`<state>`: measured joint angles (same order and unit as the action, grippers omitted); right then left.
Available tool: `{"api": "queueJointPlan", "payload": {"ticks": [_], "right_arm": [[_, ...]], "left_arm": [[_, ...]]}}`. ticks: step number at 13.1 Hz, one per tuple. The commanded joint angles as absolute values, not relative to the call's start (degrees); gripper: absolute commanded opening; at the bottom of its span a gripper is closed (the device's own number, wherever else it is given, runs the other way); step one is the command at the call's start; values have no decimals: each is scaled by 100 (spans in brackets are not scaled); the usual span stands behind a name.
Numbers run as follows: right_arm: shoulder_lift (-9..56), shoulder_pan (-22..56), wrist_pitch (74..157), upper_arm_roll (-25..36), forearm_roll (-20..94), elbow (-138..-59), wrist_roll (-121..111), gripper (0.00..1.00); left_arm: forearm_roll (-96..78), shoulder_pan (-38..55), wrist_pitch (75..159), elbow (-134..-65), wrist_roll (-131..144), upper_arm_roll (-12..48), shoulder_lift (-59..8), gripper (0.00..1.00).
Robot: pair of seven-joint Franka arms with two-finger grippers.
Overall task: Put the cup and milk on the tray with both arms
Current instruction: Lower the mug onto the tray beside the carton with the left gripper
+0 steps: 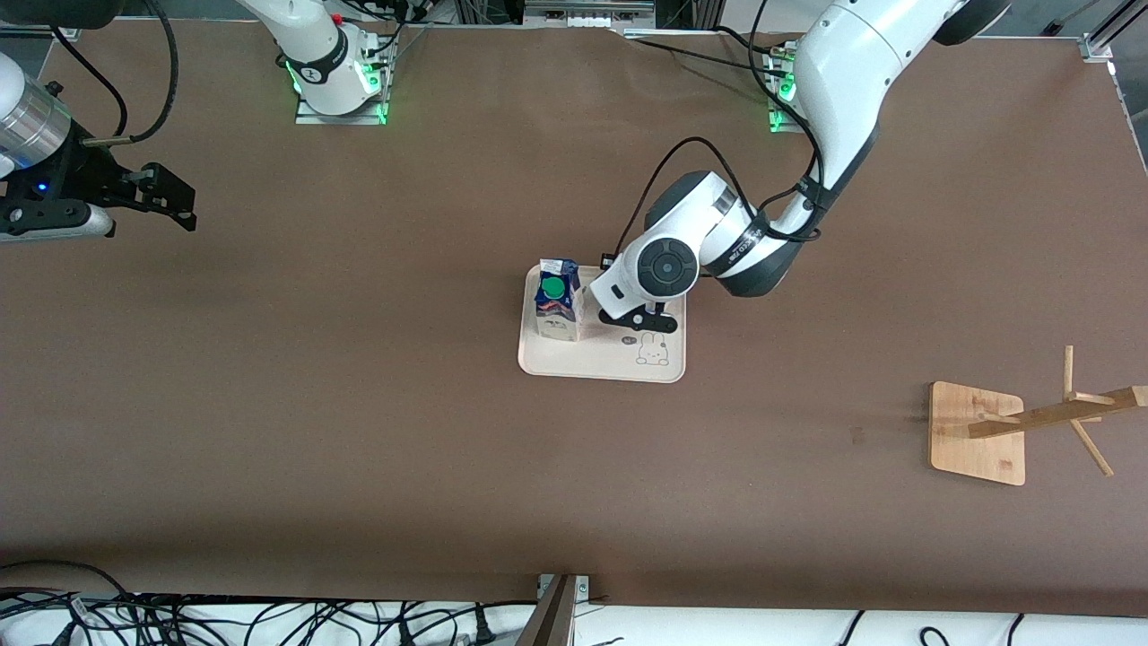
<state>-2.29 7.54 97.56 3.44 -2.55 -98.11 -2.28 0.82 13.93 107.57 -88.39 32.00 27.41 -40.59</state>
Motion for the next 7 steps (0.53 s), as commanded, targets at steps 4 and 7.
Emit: {"api": "queueJointPlan", "payload": {"ticks": [4, 7], "right_arm": [[-193, 721, 9703, 360, 9, -9694, -228, 100], [-193, 721, 9720, 369, 17, -9694, -246, 100]], "left_arm": [[327, 1389, 10740, -8613, 3321, 2610, -4244, 0], [-96, 1441, 10749, -8613, 3567, 2602, -4324, 0]]}}
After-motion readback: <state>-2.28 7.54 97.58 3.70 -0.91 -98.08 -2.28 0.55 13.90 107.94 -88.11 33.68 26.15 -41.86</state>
